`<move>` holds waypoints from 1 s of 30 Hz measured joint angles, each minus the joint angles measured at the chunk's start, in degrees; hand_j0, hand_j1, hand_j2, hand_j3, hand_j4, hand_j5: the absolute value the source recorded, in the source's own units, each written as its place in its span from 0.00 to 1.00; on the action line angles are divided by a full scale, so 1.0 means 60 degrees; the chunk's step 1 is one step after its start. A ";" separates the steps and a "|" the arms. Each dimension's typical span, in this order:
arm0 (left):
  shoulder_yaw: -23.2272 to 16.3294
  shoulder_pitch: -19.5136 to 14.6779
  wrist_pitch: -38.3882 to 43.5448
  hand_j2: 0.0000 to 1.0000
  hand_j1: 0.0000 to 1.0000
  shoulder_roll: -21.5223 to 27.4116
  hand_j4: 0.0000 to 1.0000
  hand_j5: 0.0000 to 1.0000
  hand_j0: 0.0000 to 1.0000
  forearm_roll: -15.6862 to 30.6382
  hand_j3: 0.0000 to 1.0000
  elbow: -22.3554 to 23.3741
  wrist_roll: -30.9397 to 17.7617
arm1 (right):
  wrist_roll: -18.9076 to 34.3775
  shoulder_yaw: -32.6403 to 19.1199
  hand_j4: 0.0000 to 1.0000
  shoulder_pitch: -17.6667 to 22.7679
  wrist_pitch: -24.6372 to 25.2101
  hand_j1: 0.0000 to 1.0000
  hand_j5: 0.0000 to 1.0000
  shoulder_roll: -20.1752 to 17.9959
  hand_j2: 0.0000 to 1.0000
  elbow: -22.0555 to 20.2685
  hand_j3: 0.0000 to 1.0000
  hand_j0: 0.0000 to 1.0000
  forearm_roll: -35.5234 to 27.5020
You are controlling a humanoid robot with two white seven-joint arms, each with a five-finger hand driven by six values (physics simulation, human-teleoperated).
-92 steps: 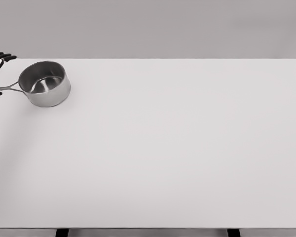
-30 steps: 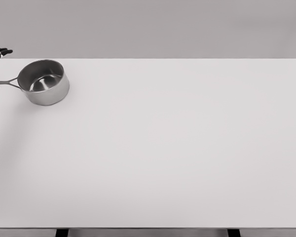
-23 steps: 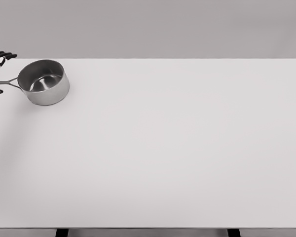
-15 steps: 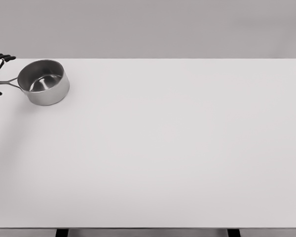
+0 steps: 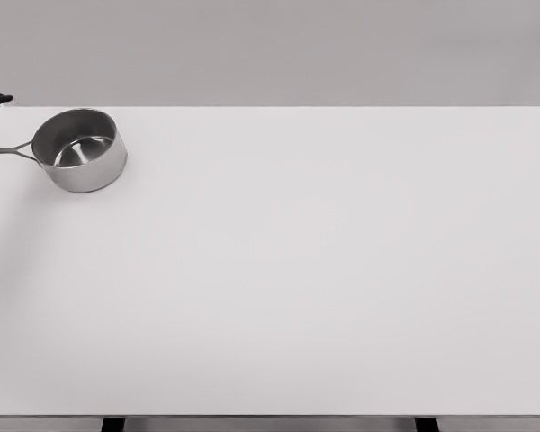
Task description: Rotate pot handle
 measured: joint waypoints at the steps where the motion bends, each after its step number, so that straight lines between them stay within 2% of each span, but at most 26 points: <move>1: -0.0001 -0.0030 0.0000 1.00 1.00 0.0002 1.00 1.00 1.00 -0.0036 1.00 0.0100 -0.0001 | 0.0000 0.0001 1.00 0.0000 0.0000 1.00 1.00 0.0000 1.00 0.0000 1.00 1.00 0.0000; 13: -0.0023 -0.0132 0.0000 1.00 1.00 -0.0095 1.00 1.00 1.00 -0.0231 1.00 0.0397 0.0012 | 0.0000 0.0000 1.00 0.0000 0.0000 1.00 1.00 0.0000 1.00 0.0000 1.00 1.00 0.0000; 19: -0.0034 -0.0411 0.0000 1.00 1.00 -0.0187 1.00 1.00 1.00 -0.0263 1.00 0.0443 0.0013 | 0.0000 -0.0002 1.00 0.0000 0.0000 1.00 1.00 0.0000 1.00 0.0000 1.00 1.00 0.0000; 30: -0.0037 -0.0850 0.0000 1.00 1.00 -0.0160 1.00 1.00 1.00 -0.0475 1.00 0.1014 0.0012 | 0.0000 0.0000 1.00 0.0000 0.0000 1.00 1.00 0.0000 1.00 0.0000 1.00 1.00 0.0000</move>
